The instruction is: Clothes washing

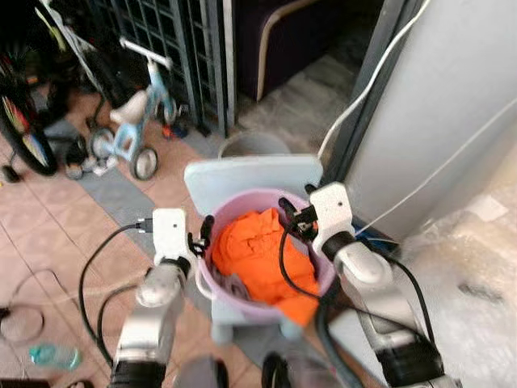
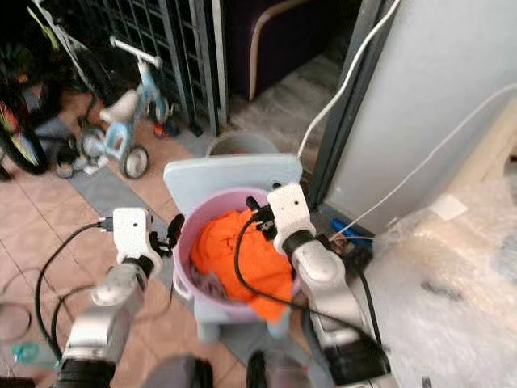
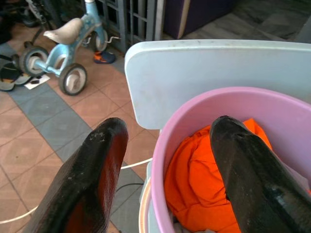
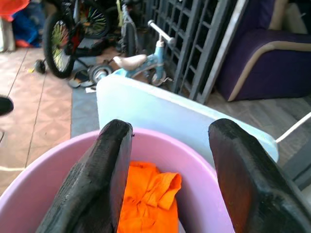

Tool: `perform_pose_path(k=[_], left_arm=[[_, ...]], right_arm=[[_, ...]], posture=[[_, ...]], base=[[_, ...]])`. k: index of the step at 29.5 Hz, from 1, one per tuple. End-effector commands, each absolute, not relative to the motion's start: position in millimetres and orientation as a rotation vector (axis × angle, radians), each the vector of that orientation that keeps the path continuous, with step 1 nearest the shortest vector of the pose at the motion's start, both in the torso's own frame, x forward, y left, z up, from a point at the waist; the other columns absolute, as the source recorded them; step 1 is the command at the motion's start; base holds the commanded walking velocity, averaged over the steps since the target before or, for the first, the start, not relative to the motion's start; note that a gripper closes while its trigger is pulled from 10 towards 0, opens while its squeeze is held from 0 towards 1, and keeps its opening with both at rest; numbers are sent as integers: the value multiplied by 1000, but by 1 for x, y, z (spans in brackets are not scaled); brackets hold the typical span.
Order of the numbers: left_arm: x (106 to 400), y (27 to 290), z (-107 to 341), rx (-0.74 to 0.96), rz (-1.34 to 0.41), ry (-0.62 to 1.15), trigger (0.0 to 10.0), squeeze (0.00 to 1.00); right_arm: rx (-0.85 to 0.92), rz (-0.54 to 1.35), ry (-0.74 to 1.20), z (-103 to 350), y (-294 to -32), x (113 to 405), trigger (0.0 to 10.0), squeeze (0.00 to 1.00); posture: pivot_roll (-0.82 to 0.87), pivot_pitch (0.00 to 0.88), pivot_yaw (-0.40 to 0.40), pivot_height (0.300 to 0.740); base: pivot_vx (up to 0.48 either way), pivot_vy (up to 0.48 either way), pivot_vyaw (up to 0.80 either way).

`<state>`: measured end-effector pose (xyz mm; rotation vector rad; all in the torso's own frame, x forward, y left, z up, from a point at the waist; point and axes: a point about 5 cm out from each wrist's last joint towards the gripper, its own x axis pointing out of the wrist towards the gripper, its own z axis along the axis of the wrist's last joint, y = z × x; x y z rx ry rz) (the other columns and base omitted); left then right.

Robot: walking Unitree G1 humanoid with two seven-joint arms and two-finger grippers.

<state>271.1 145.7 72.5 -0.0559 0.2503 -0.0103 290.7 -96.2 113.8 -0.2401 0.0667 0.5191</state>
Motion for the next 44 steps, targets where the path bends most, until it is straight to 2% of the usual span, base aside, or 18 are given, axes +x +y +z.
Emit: perform_pose_path(k=[1,7,12,16,24,27,29,37,38,39,44], left_arm=[[267,151,73,-23,52,270,10000,0],[240,172,64,-6,88,331,10000,0],[212,184,60,10,84,373,10000,0],[189,189,67,133,42,374,10000,0],[164,184,82,133,5,401,10000,0],[144,181,93,134,-6,424,10000,0],[138,179,97,132,-15,431,10000,0],[126,167,107,105,-53,462,10000,0],[125,167,108,101,-56,468,10000,0],[124,166,109,96,-55,472,10000,0],[126,163,108,86,-52,481,10000,0]], right_arm=[[-276,517,155,98,-107,291,10000,0],[-310,502,237,84,-119,301,10000,0],[-281,404,351,63,-125,313,10000,0],[-244,338,500,35,-126,310,10000,0],[-161,328,557,23,-108,309,10000,0],[-129,374,541,21,-87,308,10000,0],[-122,393,522,22,-79,308,10000,0],[-216,378,586,12,-52,302,10000,0],[-194,378,625,8,-48,298,6314,0],[-182,372,641,6,-46,296,0,0],[-192,395,628,10,-36,298,0,0]], posture=[[-42,116,19,740],[13,137,4,740],[100,176,-21,740],[136,212,-25,740],[198,304,-12,740],[235,369,-3,740],[241,380,-2,740],[259,421,-7,740],[262,426,-11,740],[265,426,-14,740],[257,423,-28,740]], base=[[0,0,0],[0,0,0],[0,0,0],[0,0,0],[0,0,0],[0,0,0],[0,0,0],[0,0,0],[0,0,0],[0,0,0],[0,0,0]])
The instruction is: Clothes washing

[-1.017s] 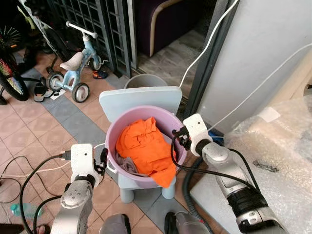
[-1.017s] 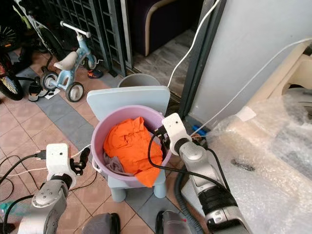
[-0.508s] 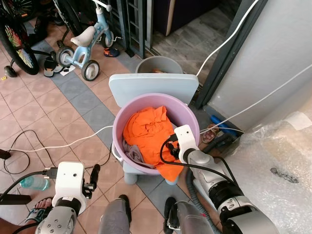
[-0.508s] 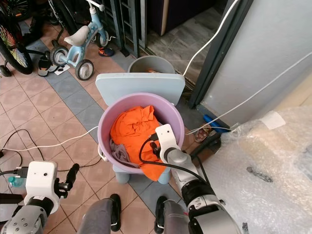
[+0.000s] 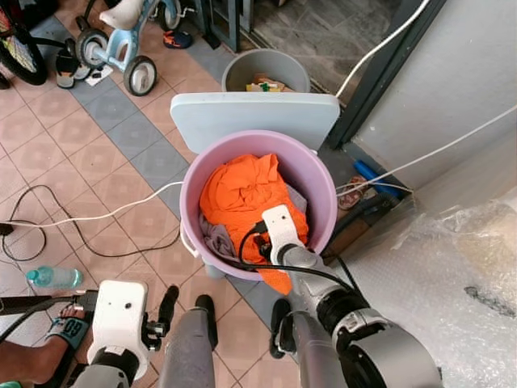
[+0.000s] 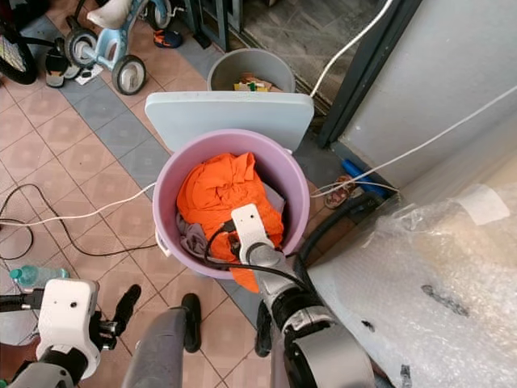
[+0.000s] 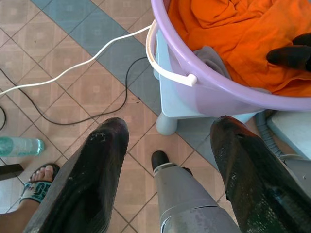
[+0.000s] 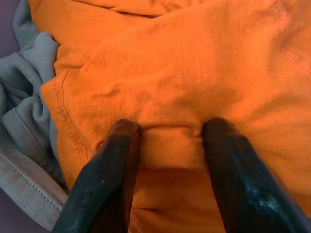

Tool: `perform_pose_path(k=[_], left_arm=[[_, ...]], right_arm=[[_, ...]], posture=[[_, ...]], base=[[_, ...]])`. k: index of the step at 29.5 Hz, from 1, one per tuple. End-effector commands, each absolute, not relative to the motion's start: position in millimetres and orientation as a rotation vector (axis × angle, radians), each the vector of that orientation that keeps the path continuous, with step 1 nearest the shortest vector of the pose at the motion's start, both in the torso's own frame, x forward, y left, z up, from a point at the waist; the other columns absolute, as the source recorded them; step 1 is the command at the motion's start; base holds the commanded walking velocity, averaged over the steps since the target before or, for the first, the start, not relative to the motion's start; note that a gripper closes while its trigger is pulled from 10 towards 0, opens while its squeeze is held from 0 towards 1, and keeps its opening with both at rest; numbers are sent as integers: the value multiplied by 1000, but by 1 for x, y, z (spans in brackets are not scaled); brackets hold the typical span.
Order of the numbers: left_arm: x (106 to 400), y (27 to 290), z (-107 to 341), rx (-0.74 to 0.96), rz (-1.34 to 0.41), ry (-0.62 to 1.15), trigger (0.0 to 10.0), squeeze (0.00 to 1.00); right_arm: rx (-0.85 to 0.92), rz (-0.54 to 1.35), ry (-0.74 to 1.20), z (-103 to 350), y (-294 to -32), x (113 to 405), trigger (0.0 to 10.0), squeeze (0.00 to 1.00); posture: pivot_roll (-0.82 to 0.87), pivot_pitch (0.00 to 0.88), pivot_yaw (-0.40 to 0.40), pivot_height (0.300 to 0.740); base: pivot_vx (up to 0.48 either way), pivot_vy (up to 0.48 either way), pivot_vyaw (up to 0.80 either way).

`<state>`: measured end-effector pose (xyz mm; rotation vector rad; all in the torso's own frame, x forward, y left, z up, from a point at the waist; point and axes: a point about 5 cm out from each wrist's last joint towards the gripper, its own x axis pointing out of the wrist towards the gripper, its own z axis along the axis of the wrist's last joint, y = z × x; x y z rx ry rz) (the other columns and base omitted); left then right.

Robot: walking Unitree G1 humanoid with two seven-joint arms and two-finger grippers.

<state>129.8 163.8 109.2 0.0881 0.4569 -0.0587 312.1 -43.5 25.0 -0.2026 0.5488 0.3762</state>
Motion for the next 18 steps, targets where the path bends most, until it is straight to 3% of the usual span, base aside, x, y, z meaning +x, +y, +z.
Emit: perform_pose_path(k=[1,18], left_arm=[[127,162,107,81,-52,483,10000,0],[149,154,100,41,-34,462,10000,0]], right_arm=[[-191,397,619,13,-36,300,0,0],[-48,331,614,21,-62,316,0,0]], posture=[[252,420,-35,740],[211,375,-78,740]], base=[[0,0,0],[0,0,0]])
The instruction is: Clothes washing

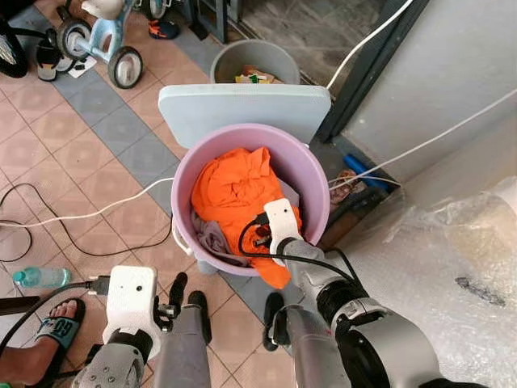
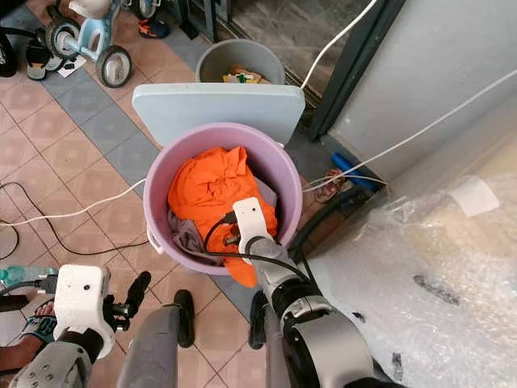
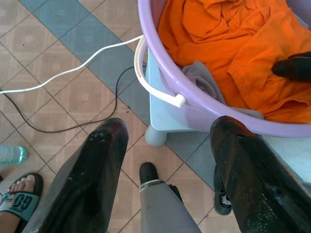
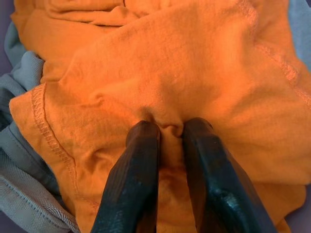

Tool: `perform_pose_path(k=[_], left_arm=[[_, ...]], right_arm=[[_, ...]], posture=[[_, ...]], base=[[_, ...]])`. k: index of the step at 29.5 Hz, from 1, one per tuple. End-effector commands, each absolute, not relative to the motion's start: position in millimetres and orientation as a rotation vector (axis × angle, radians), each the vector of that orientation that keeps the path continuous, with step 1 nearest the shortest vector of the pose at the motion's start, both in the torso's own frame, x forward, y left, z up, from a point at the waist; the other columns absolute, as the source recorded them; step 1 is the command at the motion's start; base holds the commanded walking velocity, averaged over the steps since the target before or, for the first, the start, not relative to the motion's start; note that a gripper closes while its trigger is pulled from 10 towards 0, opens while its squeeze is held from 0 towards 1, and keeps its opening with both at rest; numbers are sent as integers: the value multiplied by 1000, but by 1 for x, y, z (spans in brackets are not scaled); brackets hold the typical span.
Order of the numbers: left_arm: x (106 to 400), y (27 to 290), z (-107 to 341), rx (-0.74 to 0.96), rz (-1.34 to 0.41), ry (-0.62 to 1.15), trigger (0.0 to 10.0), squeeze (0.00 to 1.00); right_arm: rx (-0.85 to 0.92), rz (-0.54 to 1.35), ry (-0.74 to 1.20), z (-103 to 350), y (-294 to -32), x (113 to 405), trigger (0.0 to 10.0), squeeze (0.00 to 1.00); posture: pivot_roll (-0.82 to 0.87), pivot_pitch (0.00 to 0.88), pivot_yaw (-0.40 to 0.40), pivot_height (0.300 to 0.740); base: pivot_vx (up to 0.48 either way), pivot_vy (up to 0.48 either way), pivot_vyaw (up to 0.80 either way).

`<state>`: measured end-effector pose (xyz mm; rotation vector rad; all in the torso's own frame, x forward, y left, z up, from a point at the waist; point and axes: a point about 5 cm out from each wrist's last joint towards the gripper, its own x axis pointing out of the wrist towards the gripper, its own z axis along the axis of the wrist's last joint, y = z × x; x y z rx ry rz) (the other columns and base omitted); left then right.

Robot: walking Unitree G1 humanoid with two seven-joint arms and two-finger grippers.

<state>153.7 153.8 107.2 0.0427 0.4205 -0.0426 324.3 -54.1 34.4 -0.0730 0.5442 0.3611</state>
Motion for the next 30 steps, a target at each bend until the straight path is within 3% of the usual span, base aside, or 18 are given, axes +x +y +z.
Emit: perform_pose_path(k=[1,9,17,20,24,26,30], left_arm=[[151,154,99,37,-32,460,10000,0],[161,154,96,18,-8,452,10000,0],[186,152,93,19,-25,400,10000,0],[209,148,93,17,-39,350,10000,0],[224,145,93,8,-50,328,10000,0],[237,138,93,3,-81,297,10000,0],[251,127,94,-5,-104,255,10000,0]], right_arm=[[-33,328,618,22,-62,317,0,0],[1,342,590,31,-61,324,0,0],[215,434,192,110,-56,364,0,0],[251,468,-105,179,-74,376,0,0],[237,448,-207,204,-85,380,0,0],[208,400,-337,236,-106,373,0,0],[130,350,-433,255,-131,351,0,0]], posture=[[211,372,-82,740],[206,342,-93,740],[157,266,-85,740],[100,197,-69,740],[66,161,-59,740],[22,117,-39,740],[-14,70,-12,740]], base=[[0,0,0],[0,0,0],[0,0,0],[0,0,0],[0,0,0],[0,0,0],[0,0,0]])
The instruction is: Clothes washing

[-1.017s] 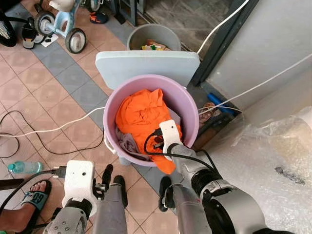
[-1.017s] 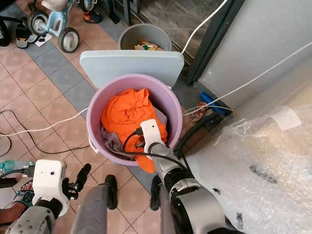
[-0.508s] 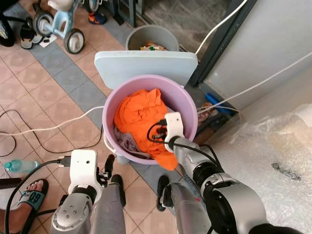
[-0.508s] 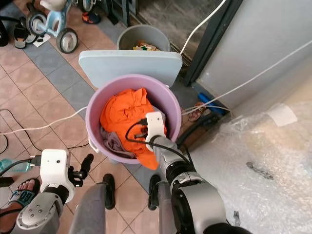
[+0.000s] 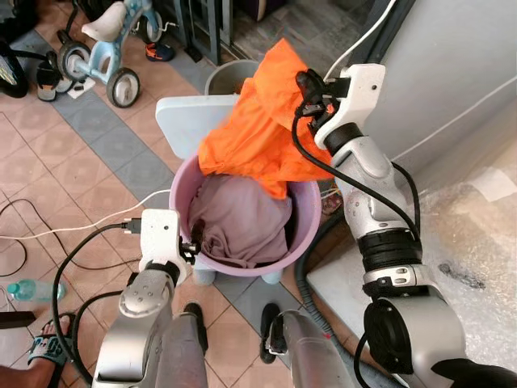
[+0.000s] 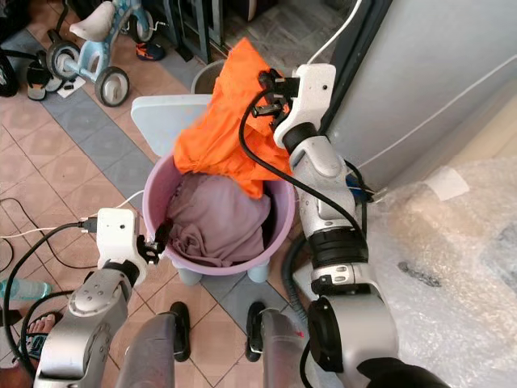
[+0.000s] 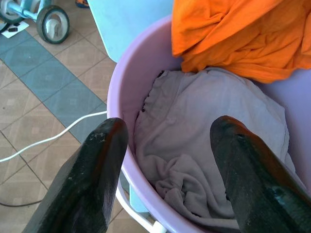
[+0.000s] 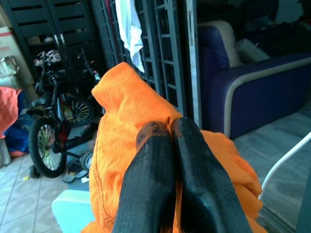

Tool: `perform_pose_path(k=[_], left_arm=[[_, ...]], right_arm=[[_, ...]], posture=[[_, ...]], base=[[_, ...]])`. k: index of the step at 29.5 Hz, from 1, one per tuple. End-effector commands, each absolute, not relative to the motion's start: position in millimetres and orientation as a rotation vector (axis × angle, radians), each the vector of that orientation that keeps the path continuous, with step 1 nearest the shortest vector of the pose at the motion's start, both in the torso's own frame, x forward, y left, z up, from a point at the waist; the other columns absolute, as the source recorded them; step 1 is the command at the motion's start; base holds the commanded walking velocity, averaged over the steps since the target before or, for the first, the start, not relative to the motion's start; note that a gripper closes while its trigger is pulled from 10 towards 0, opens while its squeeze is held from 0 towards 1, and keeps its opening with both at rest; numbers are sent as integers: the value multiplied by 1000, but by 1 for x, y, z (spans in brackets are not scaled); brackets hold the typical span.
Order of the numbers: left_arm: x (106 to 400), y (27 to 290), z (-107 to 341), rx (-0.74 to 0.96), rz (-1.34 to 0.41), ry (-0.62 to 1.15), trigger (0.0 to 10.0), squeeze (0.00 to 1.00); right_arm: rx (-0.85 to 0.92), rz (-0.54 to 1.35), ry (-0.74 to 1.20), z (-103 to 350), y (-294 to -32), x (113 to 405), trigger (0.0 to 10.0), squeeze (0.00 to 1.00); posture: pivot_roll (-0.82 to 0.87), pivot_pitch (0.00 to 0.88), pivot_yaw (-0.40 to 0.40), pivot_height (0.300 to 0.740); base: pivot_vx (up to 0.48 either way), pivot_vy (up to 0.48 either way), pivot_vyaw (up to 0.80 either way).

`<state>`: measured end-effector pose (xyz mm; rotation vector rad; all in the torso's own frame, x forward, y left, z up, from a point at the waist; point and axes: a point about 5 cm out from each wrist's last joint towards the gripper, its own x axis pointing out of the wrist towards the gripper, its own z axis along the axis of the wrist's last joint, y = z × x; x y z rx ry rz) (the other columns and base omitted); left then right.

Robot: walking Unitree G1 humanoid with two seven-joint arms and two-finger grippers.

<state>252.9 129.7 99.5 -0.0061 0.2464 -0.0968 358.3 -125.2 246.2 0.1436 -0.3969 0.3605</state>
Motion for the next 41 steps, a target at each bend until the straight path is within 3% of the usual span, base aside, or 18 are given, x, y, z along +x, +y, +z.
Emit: perform_pose_path(k=[1,10,27,33,35,36,41], left_arm=[[254,125,94,0,-110,251,10000,0],[273,116,86,1,-149,232,10000,0],[283,117,83,10,-156,218,10000,0],[284,117,83,-11,-153,206,10000,0],[284,117,85,-12,-161,193,10000,0],[285,117,85,-12,-163,192,10000,0],[286,117,88,-31,-184,168,10000,0]], right_arm=[[118,343,-436,254,-134,346,0,0],[59,292,-343,222,-138,310,0,0],[37,297,-391,245,-129,315,0,0],[17,274,-396,249,-132,317,0,0],[-37,218,-410,253,-137,319,7255,0],[-68,181,-423,256,-141,320,10000,0],[-192,-47,-466,266,-170,326,10000,0]], posture=[[-23,54,-4,740],[-73,2,24,740],[-84,6,36,740],[-91,9,39,740],[-95,11,40,740],[-96,11,41,740],[-99,14,46,740]], base=[[0,0,0],[-88,0,0],[-304,0,0],[0,0,0],[0,0,-272],[0,0,-800],[0,0,-800]])
